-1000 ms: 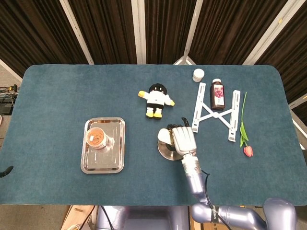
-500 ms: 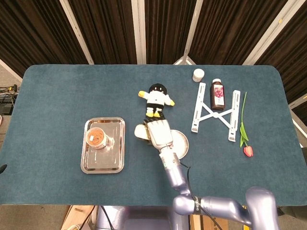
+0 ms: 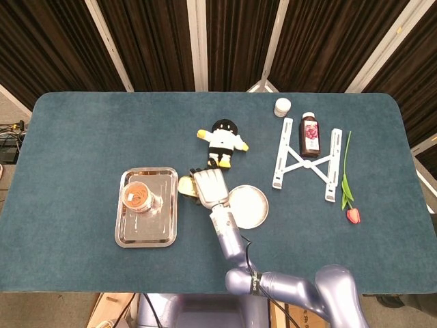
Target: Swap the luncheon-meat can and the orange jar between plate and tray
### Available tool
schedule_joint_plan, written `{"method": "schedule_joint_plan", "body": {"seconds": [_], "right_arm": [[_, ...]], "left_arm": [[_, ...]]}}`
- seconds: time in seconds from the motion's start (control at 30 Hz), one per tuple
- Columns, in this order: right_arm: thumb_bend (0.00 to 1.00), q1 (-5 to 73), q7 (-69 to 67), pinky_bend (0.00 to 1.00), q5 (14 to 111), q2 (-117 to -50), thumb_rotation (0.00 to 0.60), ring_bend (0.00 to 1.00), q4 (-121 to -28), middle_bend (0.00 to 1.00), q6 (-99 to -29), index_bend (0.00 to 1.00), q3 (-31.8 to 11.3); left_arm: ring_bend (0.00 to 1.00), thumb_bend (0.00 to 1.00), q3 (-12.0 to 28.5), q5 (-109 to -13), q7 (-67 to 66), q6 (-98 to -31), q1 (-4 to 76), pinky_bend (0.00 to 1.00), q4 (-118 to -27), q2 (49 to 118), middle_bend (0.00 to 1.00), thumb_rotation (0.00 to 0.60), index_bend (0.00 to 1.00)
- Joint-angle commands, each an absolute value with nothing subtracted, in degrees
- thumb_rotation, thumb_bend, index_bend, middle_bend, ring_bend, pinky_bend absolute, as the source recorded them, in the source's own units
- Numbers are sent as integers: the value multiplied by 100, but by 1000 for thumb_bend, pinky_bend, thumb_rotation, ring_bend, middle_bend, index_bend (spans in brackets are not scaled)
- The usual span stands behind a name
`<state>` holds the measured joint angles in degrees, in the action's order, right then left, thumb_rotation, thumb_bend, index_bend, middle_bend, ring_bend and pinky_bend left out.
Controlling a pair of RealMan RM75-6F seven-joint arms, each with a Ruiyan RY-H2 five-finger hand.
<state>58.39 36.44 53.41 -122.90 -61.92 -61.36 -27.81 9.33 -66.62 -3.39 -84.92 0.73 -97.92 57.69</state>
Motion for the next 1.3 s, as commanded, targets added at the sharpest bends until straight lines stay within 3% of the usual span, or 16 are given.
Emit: {"method": "schedule_joint_plan", "body": {"seconds": [0.03, 0.2, 0.27, 0.43, 0.57, 0.7, 0.8, 0.9, 1.07, 1.3], "right_arm": [[279, 5844, 3574, 21, 5347, -12214, 600, 412, -6195, 453, -6020, 405, -2755], [89, 5760, 3886, 0, 5141, -11908, 600, 38, -6527, 87, -5929, 42, -2679], [47, 5732, 4240, 0, 4864, -11741, 600, 0, -6787, 12, -5929, 0, -2689], [26, 5561, 4752, 0, 4393, -11187, 600, 0, -7758, 0, -6111, 0, -2711], [24, 5175, 5261, 0, 4268, -10314, 600, 0, -9036, 0, -6606, 0, -2464], [24, 4345, 4940, 0, 4549, -9191, 600, 0, -10435, 0, -7120, 0, -2022], [23, 3590, 4199, 0, 5055, -8366, 600, 0, -10924, 0, -7336, 0, -1507], [24, 2810, 2954, 0, 5976, -7694, 600, 0, -10807, 0, -7578, 0, -970], [24, 1993, 1554, 0, 7252, -7312, 600, 0, -9918, 0, -8079, 0, -201], [23, 1357, 709, 0, 8200, -7330, 600, 0, -8997, 0, -8974, 0, 134]], "left_arm": [[0, 209, 939, -6665, -345, -8511, 73, 0, -9787, 5775, 0, 600, 159], [0, 209, 943, -6628, -380, -8477, 93, 0, -9772, 5796, 0, 600, 159], [0, 209, 938, -6624, -394, -8460, 100, 0, -9778, 5795, 0, 600, 159], [0, 211, 948, -6607, -419, -8444, 121, 0, -9754, 5814, 0, 600, 159], [0, 213, 921, -6713, -371, -8401, 154, 0, -9722, 5813, 0, 600, 155], [0, 207, 718, -7277, 164, -8161, 205, 0, -9692, 5653, 0, 600, 149], [0, 193, 556, -7899, 863, -8070, 254, 0, -9569, 5561, 0, 600, 144], [0, 172, 470, -8345, 1045, -8223, 288, 0, -9371, 5664, 0, 600, 136], [0, 160, 493, -8684, 1035, -8333, 451, 0, -9103, 5937, 0, 600, 126], [0, 133, 592, -8534, 822, -7383, 1089, 0, -9221, 6010, 0, 600, 119]]}}
